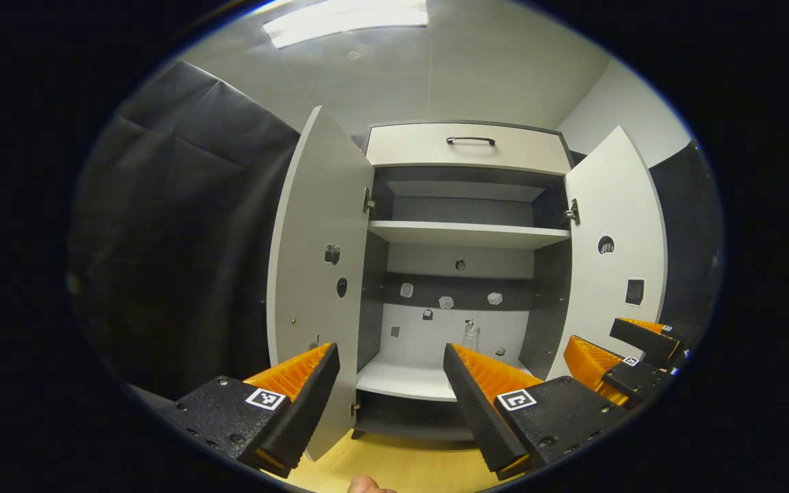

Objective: Grasp the bottle in the cabinet with the left hand and place it on the coaster, then close the right door with the right hand and the left door with the left hand.

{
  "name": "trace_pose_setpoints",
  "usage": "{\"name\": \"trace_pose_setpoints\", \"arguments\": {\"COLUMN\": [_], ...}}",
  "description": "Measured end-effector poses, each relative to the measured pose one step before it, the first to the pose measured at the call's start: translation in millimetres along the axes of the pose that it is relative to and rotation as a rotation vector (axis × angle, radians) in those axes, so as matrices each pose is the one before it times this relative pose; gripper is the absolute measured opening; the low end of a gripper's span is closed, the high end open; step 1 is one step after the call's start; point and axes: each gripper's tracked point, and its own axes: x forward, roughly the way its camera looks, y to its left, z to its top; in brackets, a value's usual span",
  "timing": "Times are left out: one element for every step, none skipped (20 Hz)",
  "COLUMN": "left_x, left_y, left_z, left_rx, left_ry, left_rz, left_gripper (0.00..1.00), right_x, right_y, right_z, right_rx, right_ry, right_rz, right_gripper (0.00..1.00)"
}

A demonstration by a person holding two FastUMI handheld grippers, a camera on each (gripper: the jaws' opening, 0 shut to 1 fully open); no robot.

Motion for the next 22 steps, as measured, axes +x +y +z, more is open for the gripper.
{"name": "trace_pose_setpoints", "arguments": {"left_x": [-0.36,-0.92,-0.25,-0.15,-0.21,-0.23,0.26,0.25,-0.09,-0.21,-0.19,-0.12,0.78,-0.28,0.36,-0.53,0.3,0.63,0.63,0.16,0.5,1.69], "left_y": [0.44,0.09,-0.27,-0.04,0.01,-0.55,0.02,0.06,-0.34,-0.36,-0.77,-0.56,-0.83,-0.43,-0.67,0.12,-0.08,-0.28,-0.21,0.0,-0.41,-1.29], "left_z": [0.8,0.03,0.84,-0.09,0.3,-0.56,-0.34,-0.35,-1.04,-0.63,0.1,-0.61,-0.39,-0.62,-0.93,-0.74,-0.49,-0.38,-0.81,-1.13,-0.37,-1.89], "left_rx": [0.00288,0.00217,0.00135,-0.00031,-0.00095,-0.0007,0.00057,0.00127,0.00156,0.00062,-0.00051,-0.00036,-0.00015,0.00022,0.00102,0.00061,0.00026,-0.00107,-0.00122,-0.00141,-0.00102,-0.00078], "left_ry": [-0.00198,-0.0008,-0.0003,-0.00015,-0.0004,0.00092,0.0022,0.00188,0.00221,0.00186,0.00071,0.00075,0.00097,0.00124,0.00195,0.00132,0.00119,0.00056,0.00215,0.00111,0.00154,0.00187], "left_rz": [0.00158,-0.00066,-0.00099,0.00012,-0.00034,-0.00068,-0.0007,0.00064,-0.00112,-0.00197,-0.00184,-0.00267,-0.0024,-0.0018,-0.00154,-0.00075,-0.00108,-0.00142,-0.00129,-0.00115,-0.00176,-0.00384], "left_gripper": [0.96,0.96,0.96,0.96,0.96,0.96,0.96,0.96,0.96,0.96,0.96,0.96,0.96,0.96,0.96,0.96,0.96,0.96,0.96,0.96,0.96,0.96], "right_x": [-0.66,-0.17,-0.06,-0.23,0.13,-0.81,-0.01,-0.04,-0.51,0.4,0.07,-0.06,0.1,-0.68,-0.13,-0.16,-0.06,-0.02,-0.17,0.71,0.51,0.13], "right_y": [0.38,0.42,0.78,1.06,0.72,0.13,0.73,0.1,-0.49,-0.34,-1.06,-0.02,-0.44,0.19,-0.64,-0.41,0.39,-0.01,-0.1,-0.11,-0.8,-0.33], "right_z": [-0.25,-0.1,-1.25,0.33,-0.67,0.67,-0.07,0.04,-0.68,0.52,-0.39,-0.1,0.06,0.04,-0.89,-0.36,-0.95,0.19,-0.66,0.29,0.03,0.43], "right_rx": [-0.00087,0.00043,0.00122,0.00001,-0.00085,-0.0015,-0.00128,-0.00071,0.00014,0.00207,0.00166,0.00011,-0.00101,-0.0015,-0.00158,-0.002,-0.00165,-0.00093,-0.00061,-0.00042,-0.00032,-0.00117], "right_ry": [-0.00034,0.00106,0.0019,0.00194,-0.00003,-0.00081,-0.00063,0.00015,0.00146,0.0008,0.0002,0.00041,-0.00003,0.00019,0.00086,0.0016,0.00149,0.0006,0.00033,0.0002,-0.00158,-0.00035], "right_rz": [0.00048,0.00085,0.0025,0.00203,0.00206,0.00071,0.00112,0.00035,-0.00117,-0.00265,-0.00217,-0.00117,-0.00164,-0.0006,-0.00138,-0.00077,-0.00085,-0.00063,-0.00111,-0.00089,-0.00263,-0.00174], "right_gripper": [0.98,0.98,0.98,0.98,0.98,0.98,0.98,0.98,0.98,0.98,0.98,0.98,0.98,0.98,0.98,0.98,0.98,0.98,0.98,0.98,0.98,0.98]}}
